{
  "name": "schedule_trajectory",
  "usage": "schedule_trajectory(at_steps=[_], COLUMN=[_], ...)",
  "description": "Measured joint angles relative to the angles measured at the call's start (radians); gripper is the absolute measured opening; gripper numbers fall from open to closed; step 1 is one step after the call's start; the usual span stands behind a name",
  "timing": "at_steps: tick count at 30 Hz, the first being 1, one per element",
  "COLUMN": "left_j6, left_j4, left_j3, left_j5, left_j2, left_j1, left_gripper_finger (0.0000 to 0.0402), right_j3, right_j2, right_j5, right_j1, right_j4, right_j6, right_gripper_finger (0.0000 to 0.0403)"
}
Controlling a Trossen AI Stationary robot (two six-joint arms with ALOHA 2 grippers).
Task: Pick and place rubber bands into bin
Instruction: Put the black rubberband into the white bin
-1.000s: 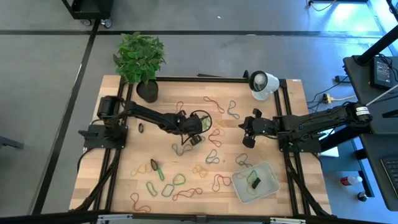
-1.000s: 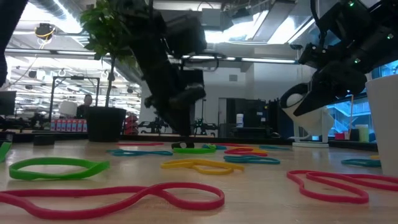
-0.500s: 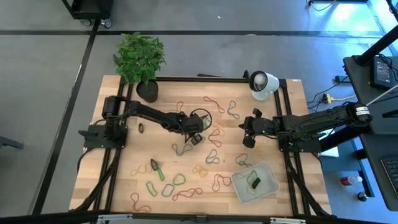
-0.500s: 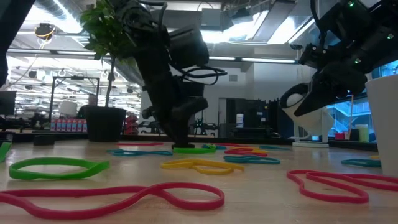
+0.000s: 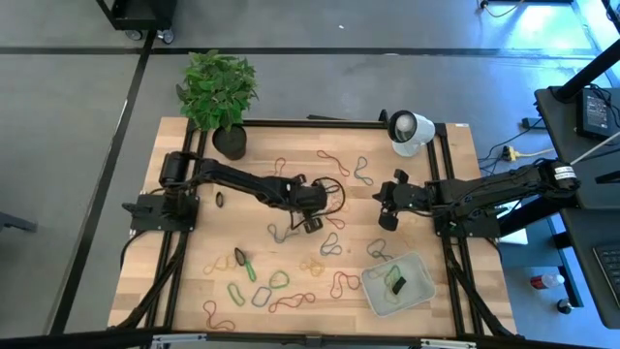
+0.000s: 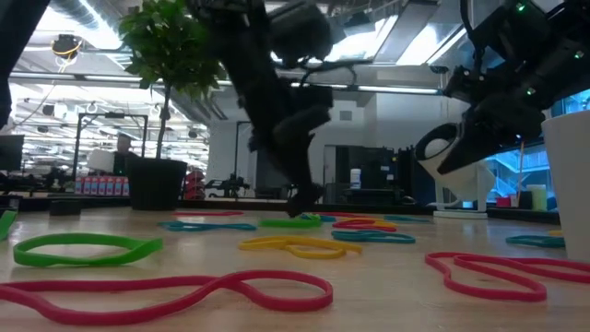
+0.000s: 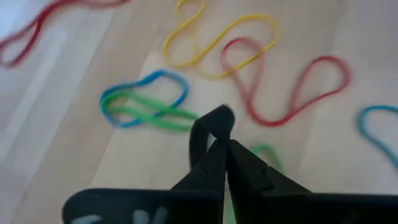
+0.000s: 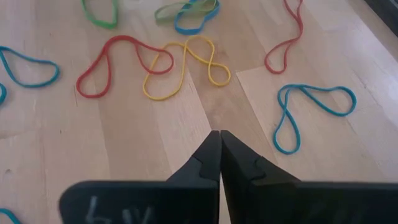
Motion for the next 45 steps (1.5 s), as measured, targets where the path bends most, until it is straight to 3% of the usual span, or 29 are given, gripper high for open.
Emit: schedule_trajectory(at_steps=[12,19,32,38,45], left_j6=[0.194,0.271,0.271,0.271,0.296], left_j4=[0.06,0.171,0.395,0.374,0.225], left_j3=[0.175,0.226,0.264,0.443,0.721], left_j5=[-0.001,0.002,0.155,0.211,0.256], left_j2=[0.003,0.007,0.092,0.206,0.401], left_j1=[-0.097,-0.13,-0.135,-0.151,-0.17], left_gripper_finger=[0.0002,0.0002,0.0002,0.0002,0.0002], right_j3=[-0.001,-0.064,-0.103,-0.114,-0.114], right_j2=[0.0,-0.041,-0.207,-0.239,-0.245], right_j5=[0.0,0.0,0.0,0.0,0.0], right_j1=[0.0,-0.015,-0.042,-0.041,-0.043], right_j4=[-0.015,0.067,0.067,0.076,0.073], right_j6=[-0.015,-0.054,-0.057,-0.068,-0.076], right_gripper_finger=[0.0004,0.0005,0.0004,0.0004,0.0005])
